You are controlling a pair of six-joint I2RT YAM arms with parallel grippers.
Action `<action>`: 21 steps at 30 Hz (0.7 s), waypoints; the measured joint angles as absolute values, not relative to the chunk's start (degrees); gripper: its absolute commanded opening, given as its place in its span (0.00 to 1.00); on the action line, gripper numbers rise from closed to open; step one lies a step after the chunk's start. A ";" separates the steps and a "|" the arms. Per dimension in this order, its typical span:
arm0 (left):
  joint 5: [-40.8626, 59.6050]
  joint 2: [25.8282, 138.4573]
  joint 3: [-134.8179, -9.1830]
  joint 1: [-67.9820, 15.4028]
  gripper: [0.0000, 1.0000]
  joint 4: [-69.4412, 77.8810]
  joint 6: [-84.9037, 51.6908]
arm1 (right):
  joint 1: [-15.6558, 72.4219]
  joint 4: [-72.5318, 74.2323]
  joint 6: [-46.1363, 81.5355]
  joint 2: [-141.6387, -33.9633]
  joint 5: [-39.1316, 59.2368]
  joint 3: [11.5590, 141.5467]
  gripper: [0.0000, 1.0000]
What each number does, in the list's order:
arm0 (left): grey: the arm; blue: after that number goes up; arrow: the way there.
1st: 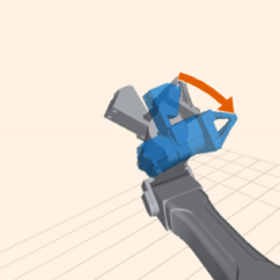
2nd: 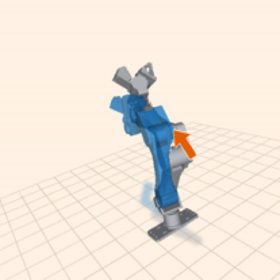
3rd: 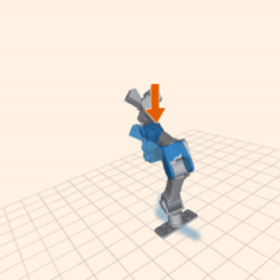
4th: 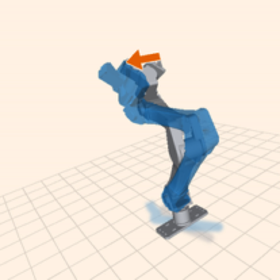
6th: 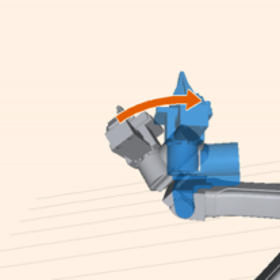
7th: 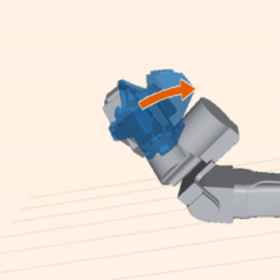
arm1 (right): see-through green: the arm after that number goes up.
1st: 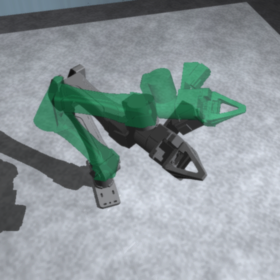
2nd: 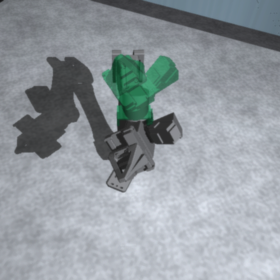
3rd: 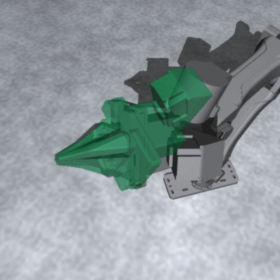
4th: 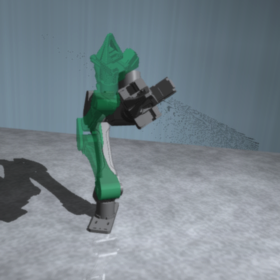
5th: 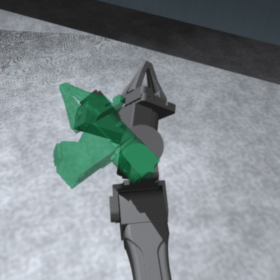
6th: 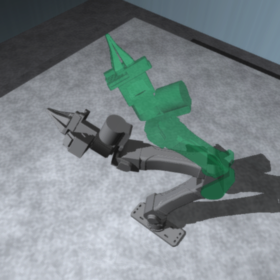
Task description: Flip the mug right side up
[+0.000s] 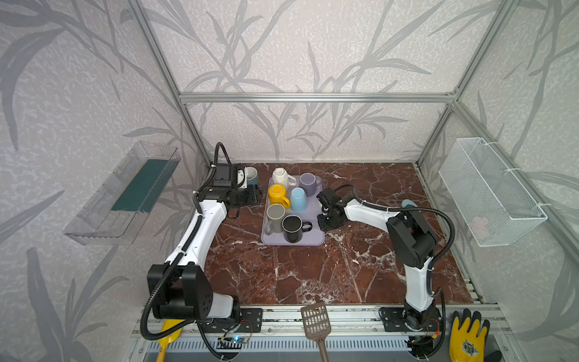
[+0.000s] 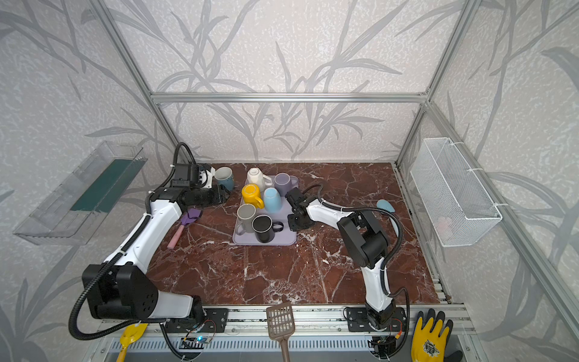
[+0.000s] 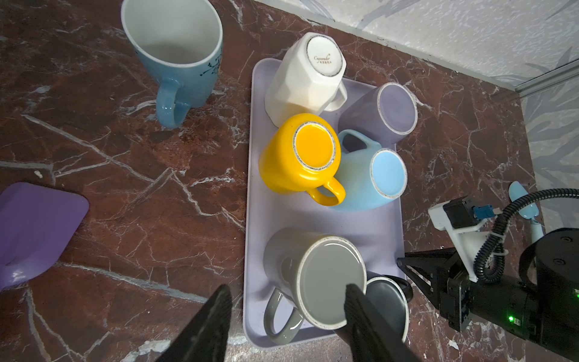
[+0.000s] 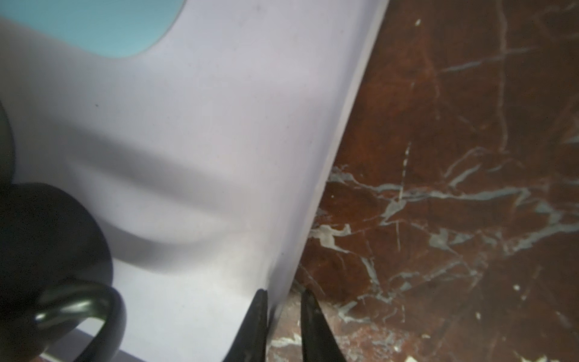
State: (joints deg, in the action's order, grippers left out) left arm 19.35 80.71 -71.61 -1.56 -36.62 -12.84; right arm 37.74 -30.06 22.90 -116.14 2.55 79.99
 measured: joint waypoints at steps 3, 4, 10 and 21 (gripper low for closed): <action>19.31 80.71 -71.61 -1.98 0.59 -36.93 -12.78 | 38.04 -29.98 22.90 -116.14 2.63 79.75 0.11; 19.29 80.71 -71.61 -2.13 0.59 -36.99 -12.73 | 38.17 -29.95 22.87 -116.14 2.57 79.72 0.09; 18.92 80.53 -71.61 -2.66 0.59 -37.98 -12.62 | 38.09 -29.98 26.37 -116.09 2.39 79.53 0.00; 18.48 78.72 -71.61 -3.49 0.58 -39.00 -12.60 | 37.15 -23.88 27.18 -112.07 2.09 72.10 0.00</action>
State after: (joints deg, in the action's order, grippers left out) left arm 18.48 78.72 -71.61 -3.49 -39.00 -12.60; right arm 37.15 -23.88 27.18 -112.07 2.09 72.10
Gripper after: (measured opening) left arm 0.584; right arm 0.079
